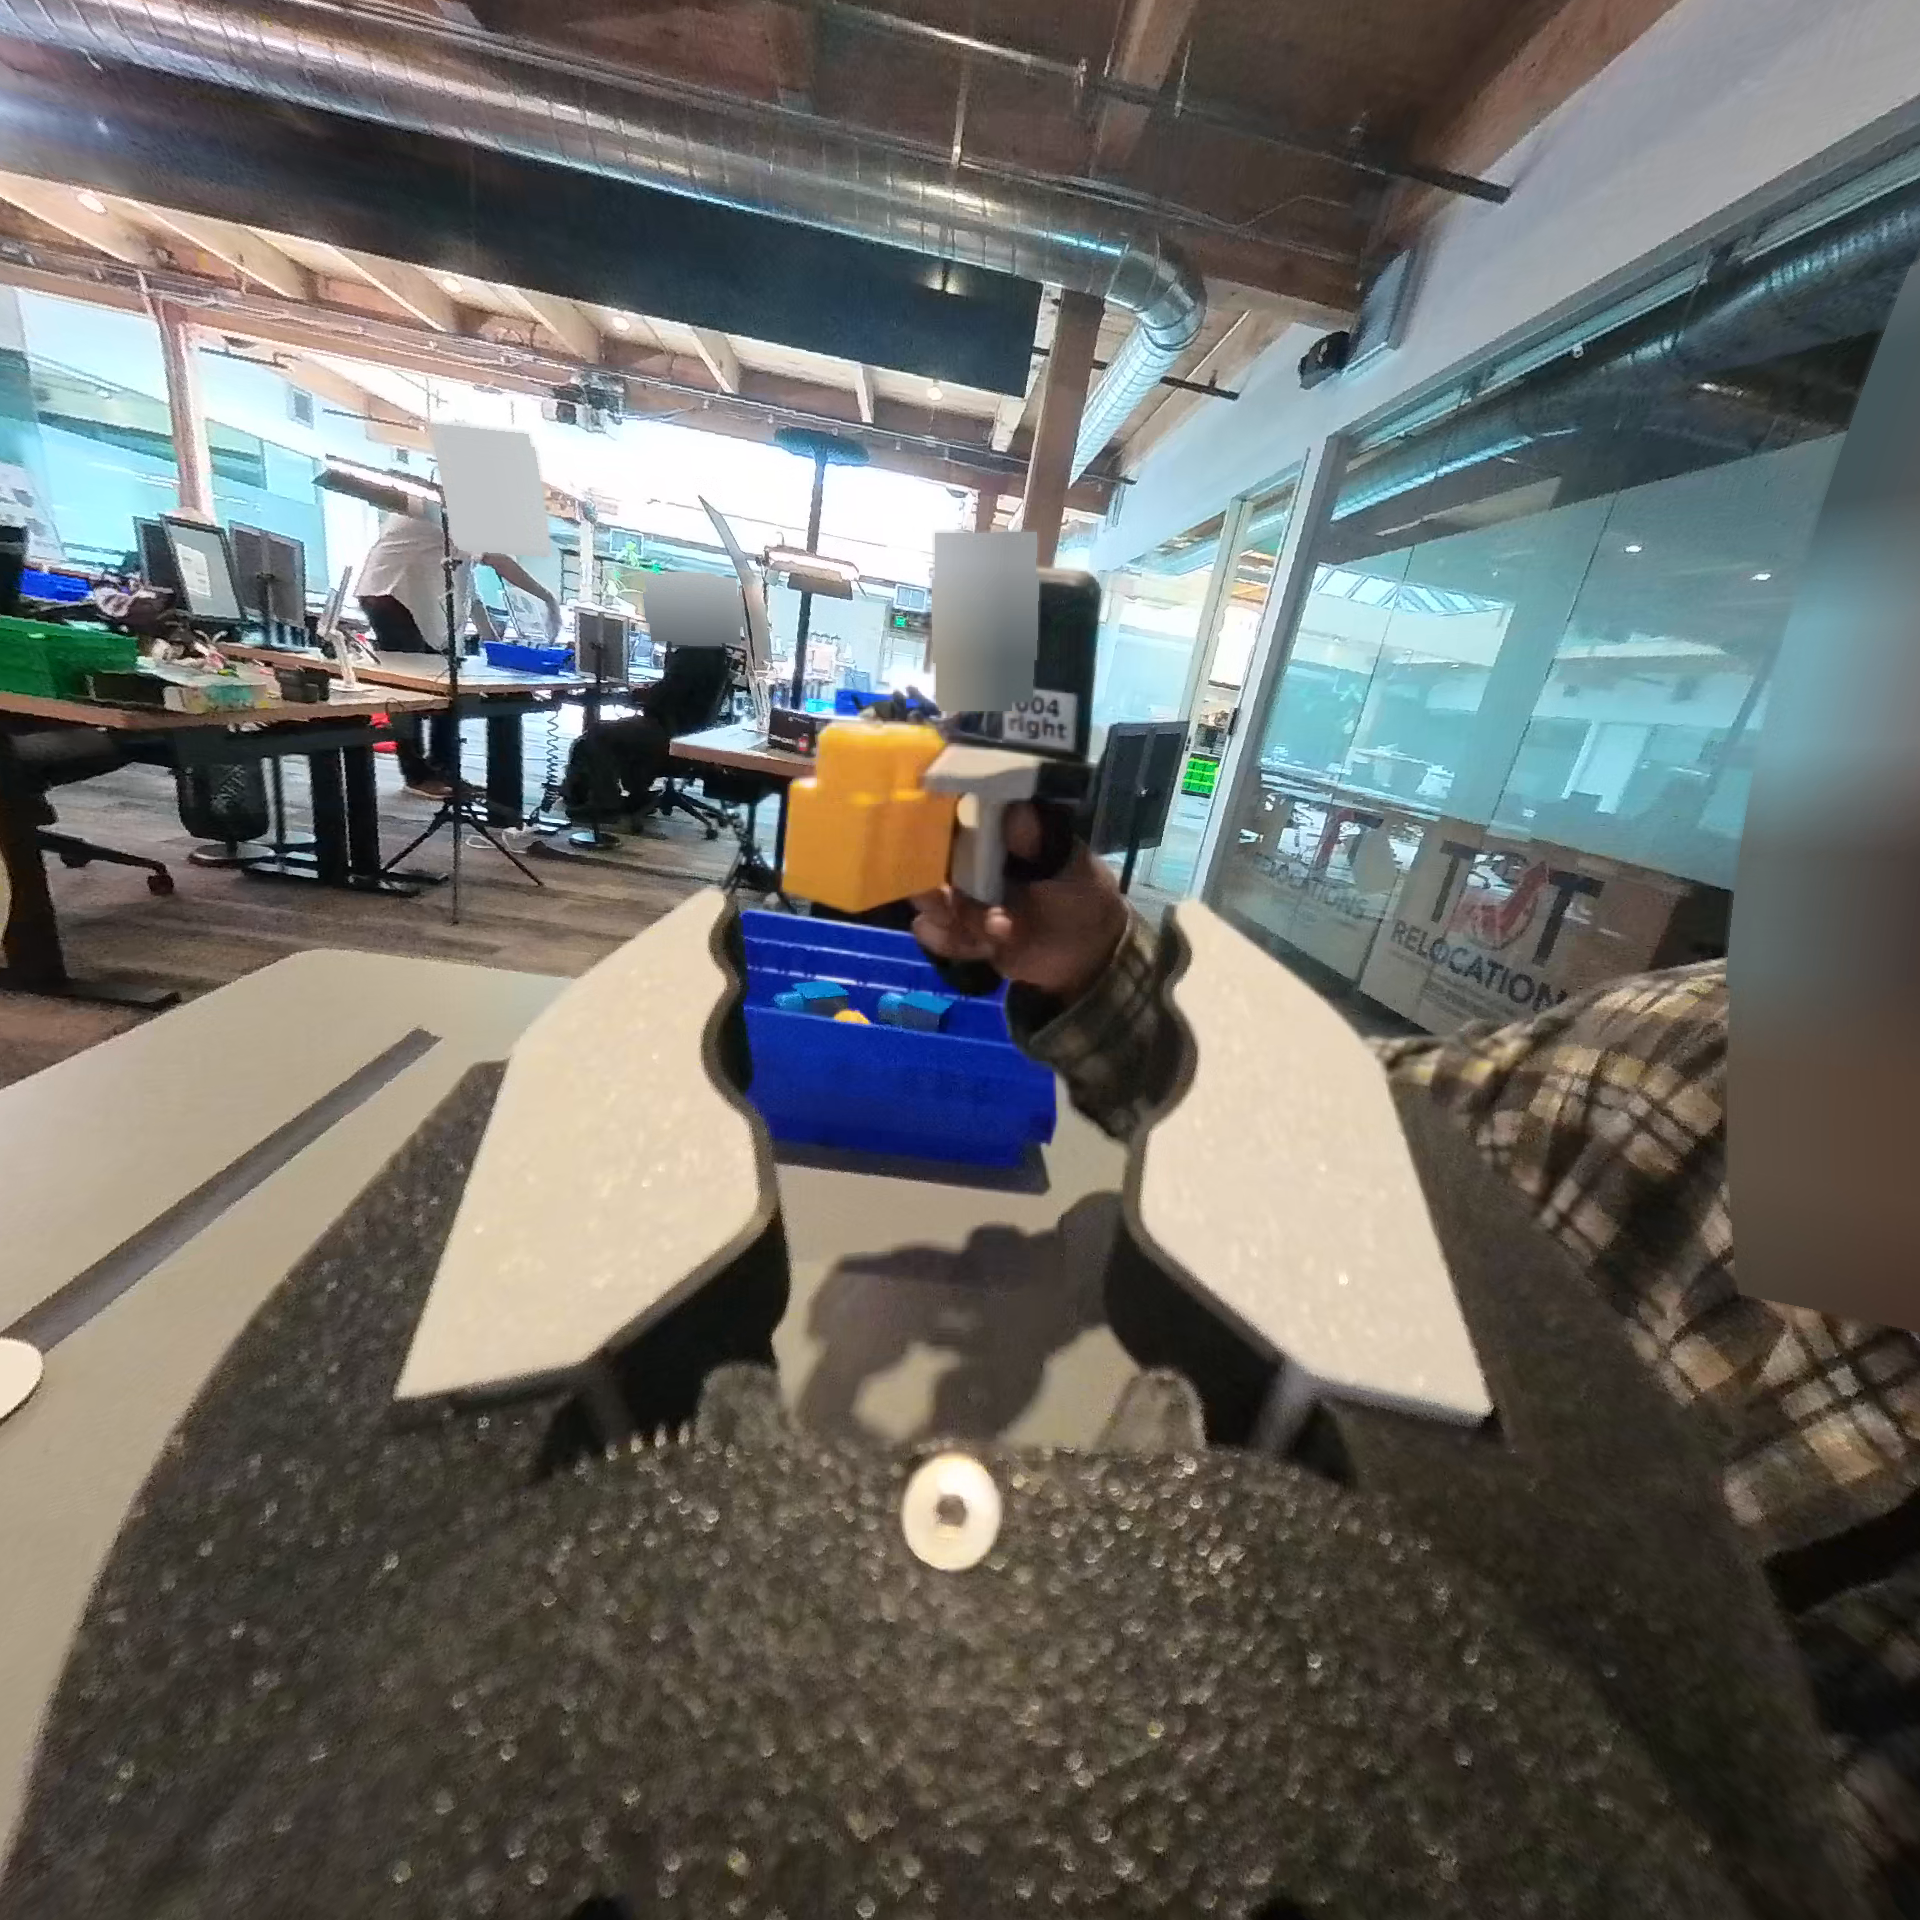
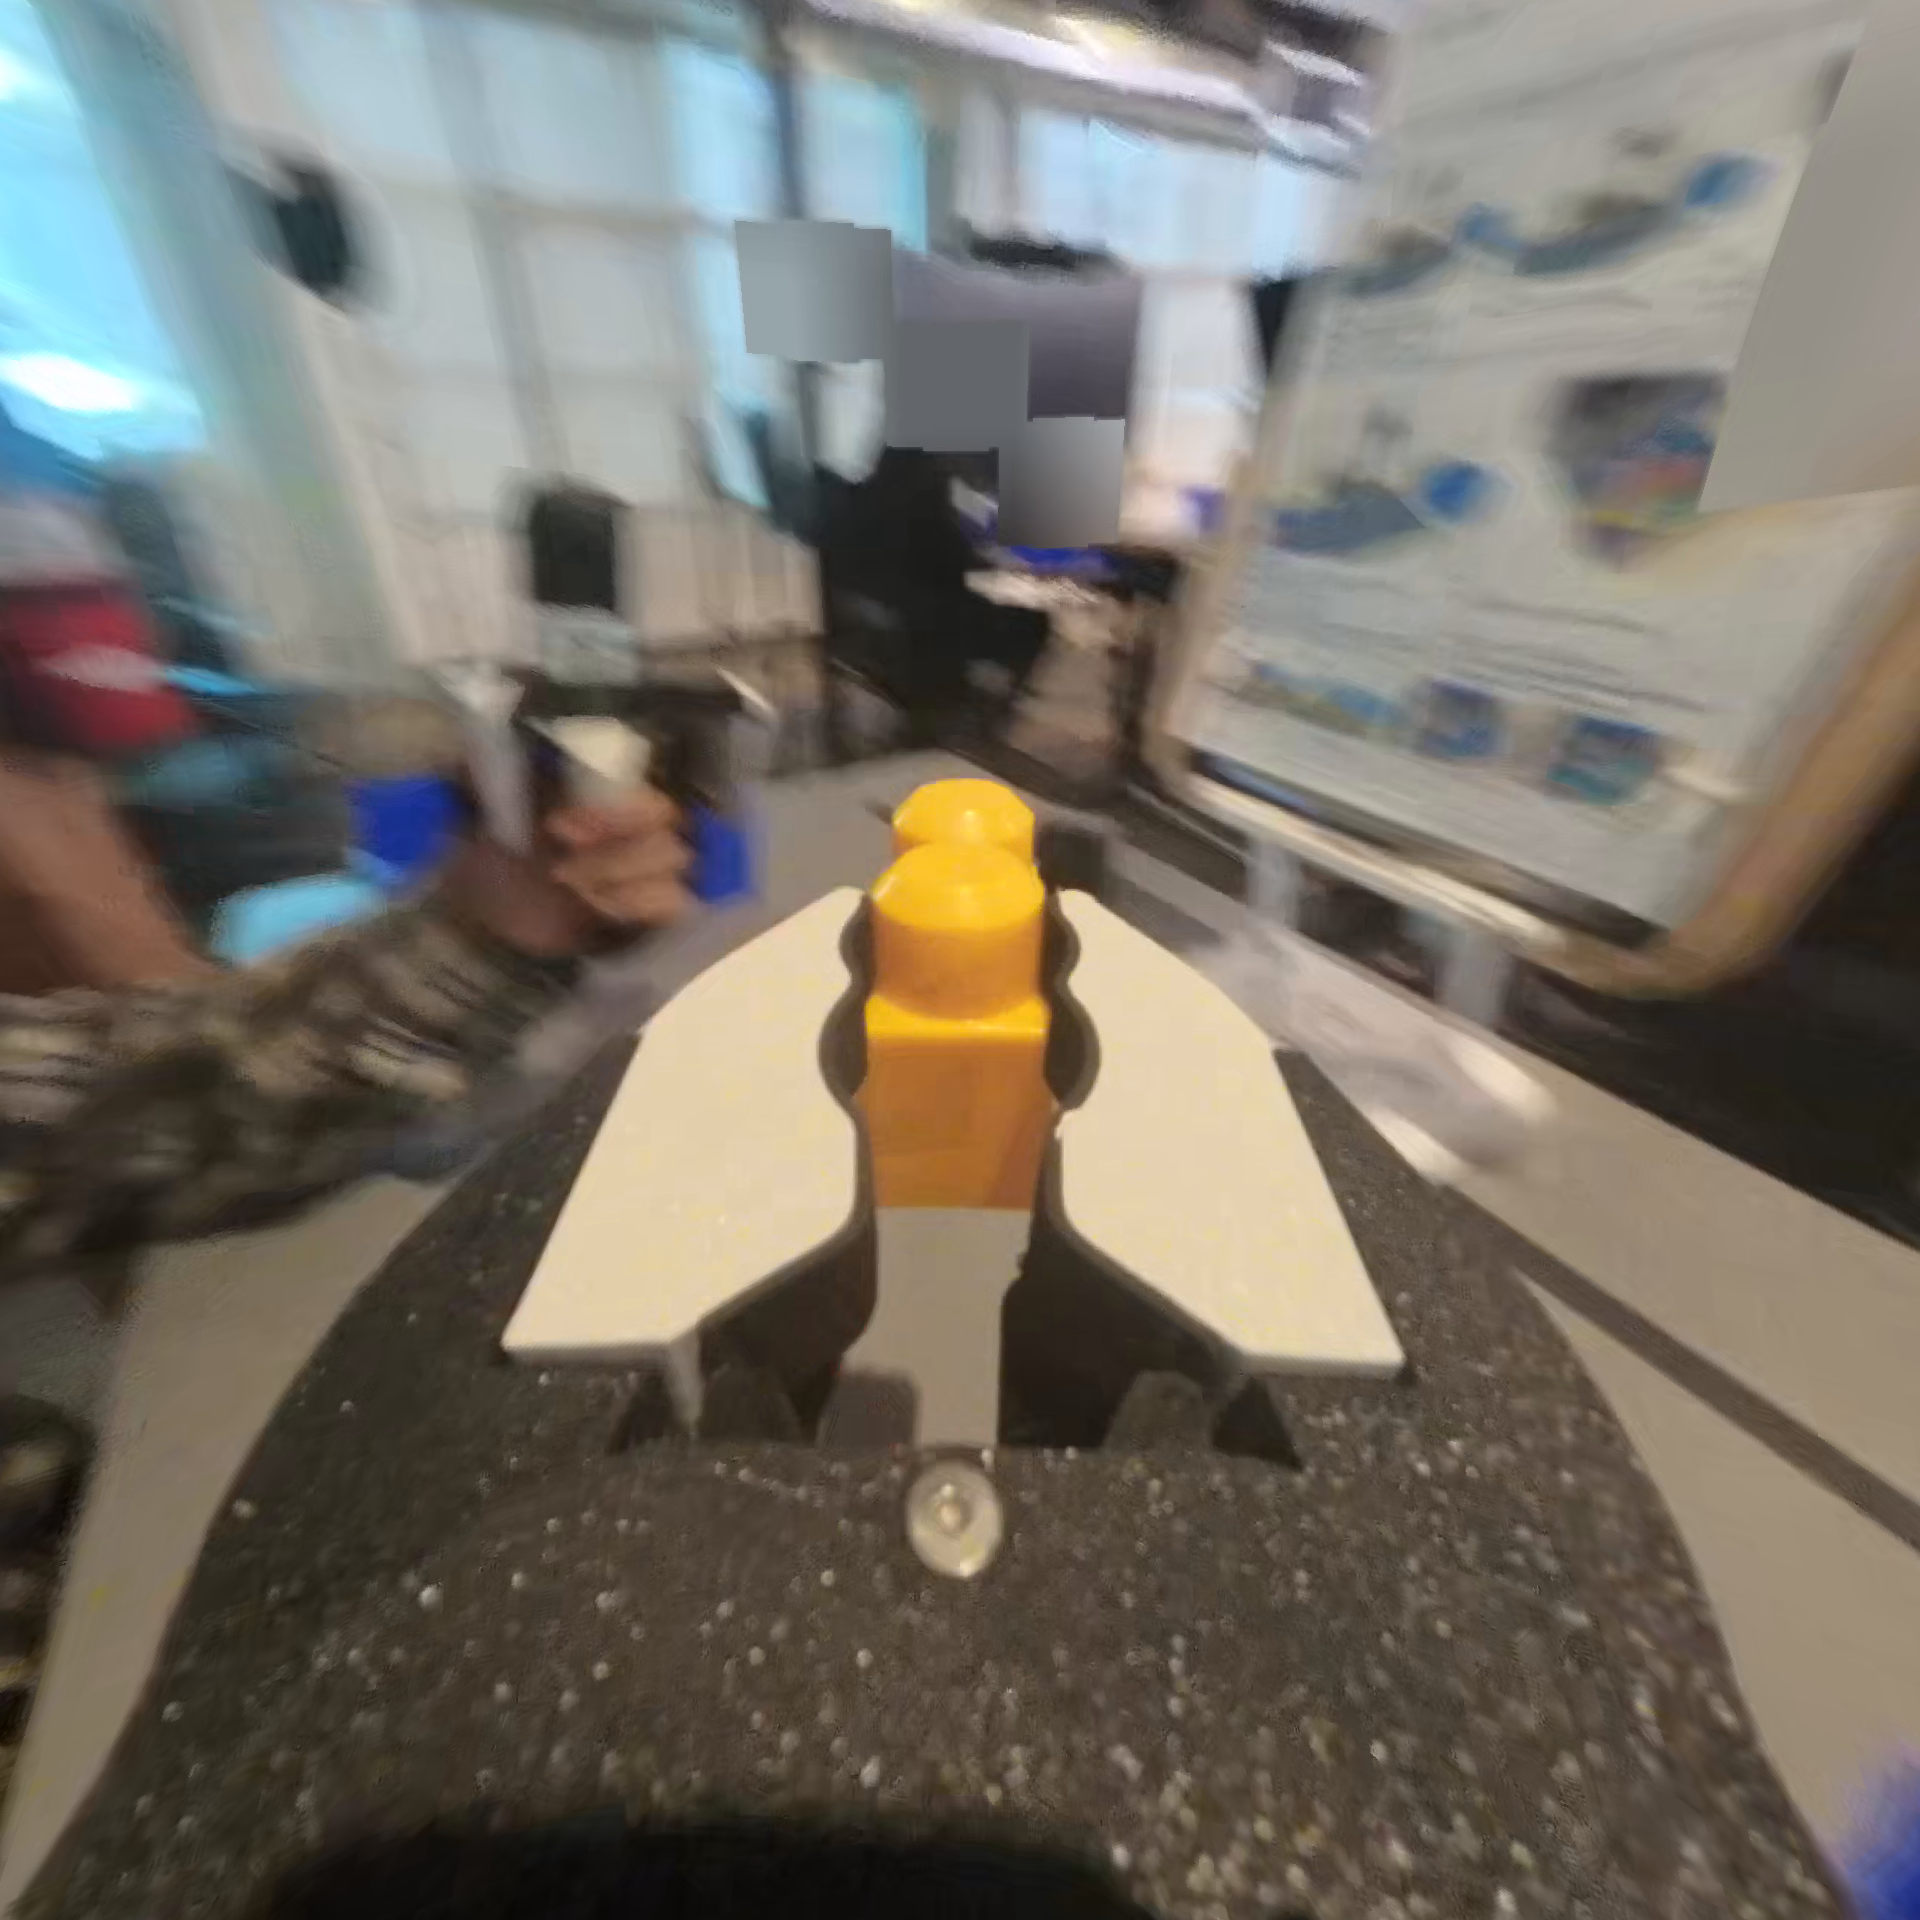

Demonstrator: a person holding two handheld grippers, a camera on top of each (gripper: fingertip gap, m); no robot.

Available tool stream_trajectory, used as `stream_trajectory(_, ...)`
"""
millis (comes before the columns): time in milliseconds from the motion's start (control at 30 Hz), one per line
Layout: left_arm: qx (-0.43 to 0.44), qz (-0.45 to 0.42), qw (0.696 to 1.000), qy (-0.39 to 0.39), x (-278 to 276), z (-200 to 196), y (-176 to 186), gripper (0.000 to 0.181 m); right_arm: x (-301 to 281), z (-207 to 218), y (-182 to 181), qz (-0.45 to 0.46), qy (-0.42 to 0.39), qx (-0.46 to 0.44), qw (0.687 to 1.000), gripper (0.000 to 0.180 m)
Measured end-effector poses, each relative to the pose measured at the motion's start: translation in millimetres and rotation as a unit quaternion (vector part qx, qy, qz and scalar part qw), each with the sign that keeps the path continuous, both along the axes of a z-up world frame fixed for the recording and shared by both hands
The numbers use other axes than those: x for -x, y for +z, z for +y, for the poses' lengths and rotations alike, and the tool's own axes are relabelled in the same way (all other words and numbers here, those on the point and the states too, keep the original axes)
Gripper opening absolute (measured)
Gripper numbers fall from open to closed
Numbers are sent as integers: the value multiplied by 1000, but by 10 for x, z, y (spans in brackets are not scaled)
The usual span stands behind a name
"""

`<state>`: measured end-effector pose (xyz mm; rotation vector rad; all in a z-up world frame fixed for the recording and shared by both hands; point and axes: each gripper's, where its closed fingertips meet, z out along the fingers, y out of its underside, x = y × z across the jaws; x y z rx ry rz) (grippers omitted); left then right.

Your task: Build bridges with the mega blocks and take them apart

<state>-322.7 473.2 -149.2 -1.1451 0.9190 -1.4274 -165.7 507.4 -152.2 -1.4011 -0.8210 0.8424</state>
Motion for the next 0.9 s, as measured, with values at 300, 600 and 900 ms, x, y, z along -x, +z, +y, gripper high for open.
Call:
stream_trajectory(300, -14, 9, 1000, 0, 9, -114, 113, 68, -2398, 12, -1388, -197, -319, 177, 910, 30)
stream_trajectory(600, -24, 6, 1000, 13, 124, -117, 164, 63, -2254, -28, -1074, -167, -305, 124, 929, 61)
stream_trajectory(900, -22, 0, 999, 26, 213, -52, 185, 61, -46, -325, -1141, -188, -24, 21, 982, 62)
